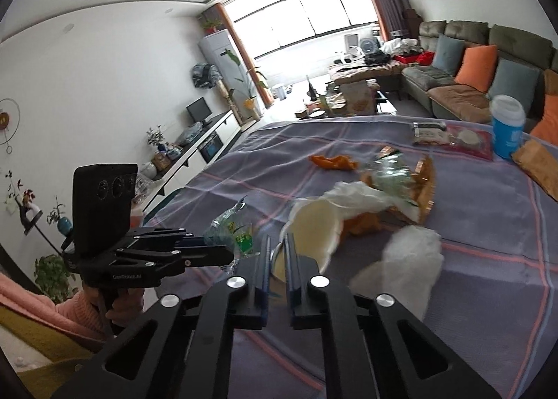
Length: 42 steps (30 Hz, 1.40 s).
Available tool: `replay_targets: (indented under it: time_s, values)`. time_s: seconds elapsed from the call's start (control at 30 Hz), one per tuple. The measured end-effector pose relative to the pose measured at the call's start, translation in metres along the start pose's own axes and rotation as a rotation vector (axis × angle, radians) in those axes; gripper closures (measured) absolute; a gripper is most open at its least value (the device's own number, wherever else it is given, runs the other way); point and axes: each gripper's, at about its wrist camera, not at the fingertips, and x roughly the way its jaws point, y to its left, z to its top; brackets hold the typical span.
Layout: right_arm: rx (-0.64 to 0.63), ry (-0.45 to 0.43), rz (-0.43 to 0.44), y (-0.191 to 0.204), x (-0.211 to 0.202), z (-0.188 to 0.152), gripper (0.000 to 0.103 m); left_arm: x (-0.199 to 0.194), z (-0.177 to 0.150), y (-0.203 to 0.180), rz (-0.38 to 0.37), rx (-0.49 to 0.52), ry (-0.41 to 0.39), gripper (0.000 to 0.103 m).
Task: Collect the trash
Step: 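Grasp the clear green-edged plastic bag with the left tool while the right tool grasps the blue-dotted paper cup, then carry the plastic bag and paper cup over the teal bin and open both tools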
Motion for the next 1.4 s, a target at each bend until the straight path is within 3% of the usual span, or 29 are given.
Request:
replay_targets:
  time_s: [0.33,0.77,1.4]
  values:
    - [-0.020,0.012,0.072,0.026,0.033,0.014,0.099,-0.042,-0.006,0.031,0.079,-0.048,-0.060,0.081]
    - [-0.104,0.040,0.236,0.078,0.111,0.054,0.099,-0.123,-0.016,0.093,0.314,-0.182,-0.183,0.081]
    - [-0.202,0.132,0.420,0.167,0.213,0.085,0.099,-0.212,-0.045,0.176,0.592,-0.340,-0.273,0.081]
